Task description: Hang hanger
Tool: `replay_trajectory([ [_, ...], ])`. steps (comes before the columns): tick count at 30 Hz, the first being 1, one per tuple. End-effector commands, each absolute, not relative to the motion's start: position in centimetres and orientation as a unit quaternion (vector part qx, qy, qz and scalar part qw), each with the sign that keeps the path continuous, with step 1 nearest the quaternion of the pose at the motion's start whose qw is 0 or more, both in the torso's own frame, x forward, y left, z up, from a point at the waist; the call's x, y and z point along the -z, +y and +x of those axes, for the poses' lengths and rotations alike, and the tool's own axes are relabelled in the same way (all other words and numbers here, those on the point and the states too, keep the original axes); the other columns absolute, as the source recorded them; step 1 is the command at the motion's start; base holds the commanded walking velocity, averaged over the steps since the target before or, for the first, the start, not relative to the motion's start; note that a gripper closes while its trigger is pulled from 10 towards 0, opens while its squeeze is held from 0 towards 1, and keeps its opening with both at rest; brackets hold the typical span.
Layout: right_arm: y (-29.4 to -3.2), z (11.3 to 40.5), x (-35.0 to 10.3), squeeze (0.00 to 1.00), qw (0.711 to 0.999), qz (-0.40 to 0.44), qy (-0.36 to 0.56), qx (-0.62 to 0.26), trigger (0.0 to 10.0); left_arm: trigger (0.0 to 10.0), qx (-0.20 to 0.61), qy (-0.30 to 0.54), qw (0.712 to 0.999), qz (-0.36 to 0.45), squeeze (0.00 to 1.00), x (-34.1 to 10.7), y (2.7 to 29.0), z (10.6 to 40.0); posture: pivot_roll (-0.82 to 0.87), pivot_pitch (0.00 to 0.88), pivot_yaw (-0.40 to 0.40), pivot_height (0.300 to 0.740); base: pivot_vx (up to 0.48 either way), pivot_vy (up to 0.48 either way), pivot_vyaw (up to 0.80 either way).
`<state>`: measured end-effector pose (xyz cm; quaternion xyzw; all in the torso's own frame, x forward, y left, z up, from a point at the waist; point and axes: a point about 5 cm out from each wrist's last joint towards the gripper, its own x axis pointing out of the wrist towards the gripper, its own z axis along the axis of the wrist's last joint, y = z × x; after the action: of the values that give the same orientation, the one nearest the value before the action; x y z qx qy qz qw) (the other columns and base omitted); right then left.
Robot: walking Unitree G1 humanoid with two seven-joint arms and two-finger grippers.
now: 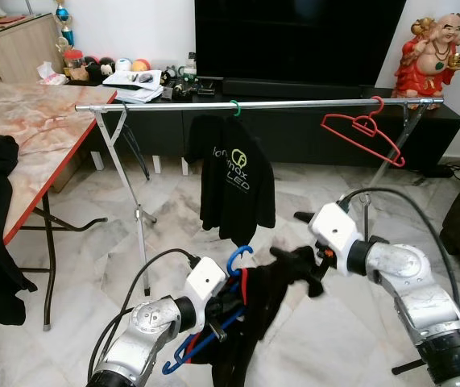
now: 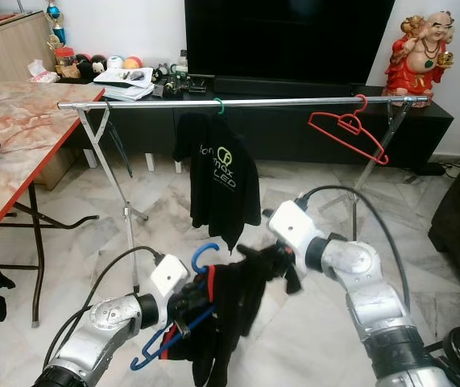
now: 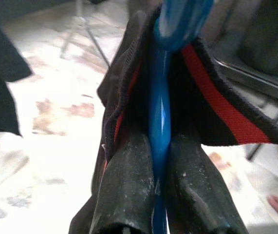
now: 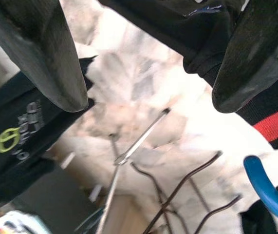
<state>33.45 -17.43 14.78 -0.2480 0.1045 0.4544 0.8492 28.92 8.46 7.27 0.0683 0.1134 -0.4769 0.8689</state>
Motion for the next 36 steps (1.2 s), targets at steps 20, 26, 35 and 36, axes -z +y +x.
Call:
replay_trajectory([
  [20, -17.8, 31.8, -11.9, 0.00, 0.658, -0.348, 0.179, -0.643, 10.0, 10.0, 0.605, 0.097, 0.780, 0.125, 0.00, -8.6, 5.1, 27.4, 0.03, 0.000, -0.096, 0.740, 0.000, 0.000, 0.00],
  [26, -17.9, 31.9, -11.3, 0.00, 0.644, -0.368, 0.181, -0.645, 10.0, 10.0, 0.617, 0.097, 0.771, 0.127, 0.00, -8.7, 4.8, 27.0, 0.03, 0.000, -0.100, 0.740, 0.000, 0.000, 0.00],
  [35, -17.6, 31.9, -10.5, 0.00, 0.621, -0.387, 0.189, -0.655, 10.0, 10.0, 0.627, 0.095, 0.763, 0.129, 0.00, -8.9, 4.6, 26.7, 0.04, 0.000, -0.101, 0.740, 0.000, 0.000, 0.00],
  [36, -17.6, 31.9, -10.5, 0.00, 0.621, -0.387, 0.189, -0.655, 10.0, 10.0, 0.627, 0.095, 0.763, 0.129, 0.00, -8.9, 4.6, 26.7, 0.04, 0.000, -0.101, 0.740, 0.000, 0.000, 0.00],
])
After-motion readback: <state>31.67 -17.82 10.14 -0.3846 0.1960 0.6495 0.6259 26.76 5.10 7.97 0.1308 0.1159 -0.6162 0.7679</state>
